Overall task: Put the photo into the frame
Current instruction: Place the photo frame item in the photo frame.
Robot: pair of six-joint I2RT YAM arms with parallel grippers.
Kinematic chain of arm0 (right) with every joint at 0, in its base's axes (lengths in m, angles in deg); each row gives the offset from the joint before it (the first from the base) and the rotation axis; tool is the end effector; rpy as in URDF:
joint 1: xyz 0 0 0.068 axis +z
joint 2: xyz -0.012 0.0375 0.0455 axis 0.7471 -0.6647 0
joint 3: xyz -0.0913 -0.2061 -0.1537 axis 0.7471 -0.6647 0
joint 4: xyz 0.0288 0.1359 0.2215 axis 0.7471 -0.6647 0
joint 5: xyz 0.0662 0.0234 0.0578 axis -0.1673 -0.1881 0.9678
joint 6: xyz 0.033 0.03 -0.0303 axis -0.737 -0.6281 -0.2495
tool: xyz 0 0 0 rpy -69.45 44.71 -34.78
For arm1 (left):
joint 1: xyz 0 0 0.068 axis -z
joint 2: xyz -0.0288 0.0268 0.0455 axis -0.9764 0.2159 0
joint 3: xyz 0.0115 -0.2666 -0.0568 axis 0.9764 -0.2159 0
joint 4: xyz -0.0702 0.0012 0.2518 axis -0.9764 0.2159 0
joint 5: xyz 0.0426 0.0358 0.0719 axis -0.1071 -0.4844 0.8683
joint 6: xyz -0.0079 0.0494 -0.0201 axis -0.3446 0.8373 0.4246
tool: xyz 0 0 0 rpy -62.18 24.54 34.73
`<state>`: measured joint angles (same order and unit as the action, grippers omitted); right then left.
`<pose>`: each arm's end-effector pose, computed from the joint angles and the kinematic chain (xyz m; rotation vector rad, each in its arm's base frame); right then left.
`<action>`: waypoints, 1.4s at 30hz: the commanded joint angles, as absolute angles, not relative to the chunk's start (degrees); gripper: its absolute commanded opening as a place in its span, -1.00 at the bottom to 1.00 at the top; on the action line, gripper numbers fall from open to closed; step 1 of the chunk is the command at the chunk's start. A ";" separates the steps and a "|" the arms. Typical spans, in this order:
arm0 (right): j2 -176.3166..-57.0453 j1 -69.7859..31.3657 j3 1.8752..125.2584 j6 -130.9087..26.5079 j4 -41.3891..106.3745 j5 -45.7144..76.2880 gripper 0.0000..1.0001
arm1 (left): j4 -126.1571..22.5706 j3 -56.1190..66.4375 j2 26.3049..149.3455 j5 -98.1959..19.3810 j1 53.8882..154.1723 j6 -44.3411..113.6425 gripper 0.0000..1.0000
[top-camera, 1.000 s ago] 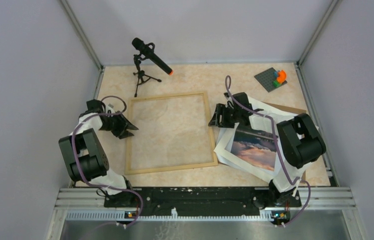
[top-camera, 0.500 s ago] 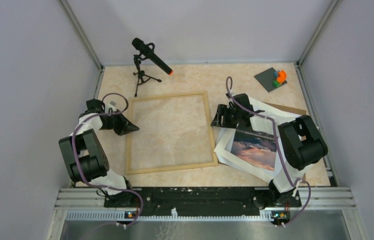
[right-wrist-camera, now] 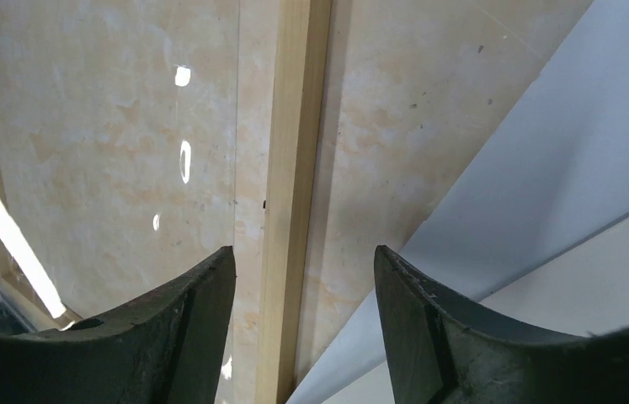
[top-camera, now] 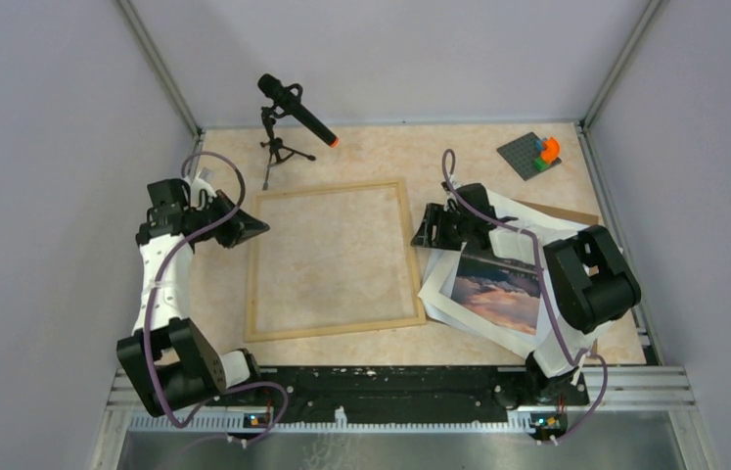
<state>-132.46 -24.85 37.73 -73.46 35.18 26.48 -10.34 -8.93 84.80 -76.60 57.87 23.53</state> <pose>0.3059 0.1455 0.1609 -0.0704 2.4551 0.8078 0.2447 0.0606 0.2830 -0.5483 2.3102 -1.0054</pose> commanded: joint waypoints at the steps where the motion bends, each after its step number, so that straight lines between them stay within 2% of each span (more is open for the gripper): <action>1: -133.02 -24.96 37.06 -73.10 38.56 26.64 0.21 | -15.05 -6.53 81.52 -85.46 59.29 16.74 -1.00; 12: -129.56 -26.54 34.59 -74.68 38.93 23.02 0.22 | -34.11 0.01 77.21 -89.43 64.83 -7.80 -1.00; 21: -126.64 -29.16 32.51 -75.52 40.18 23.49 0.22 | -42.11 3.88 79.97 -86.06 76.91 -16.77 -1.00; 34: -126.19 -29.12 32.43 -75.53 40.30 24.17 0.22 | -48.66 5.90 82.96 -77.45 84.92 -22.05 -1.00; 42: -125.39 -30.47 32.04 -76.20 39.04 22.23 0.22 | -46.30 -8.38 81.00 -73.79 83.98 -12.93 -1.00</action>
<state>-128.57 -29.40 32.55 -75.56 37.84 23.46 -45.50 -1.14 82.98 -76.36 84.78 -18.15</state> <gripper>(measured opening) 0.611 0.004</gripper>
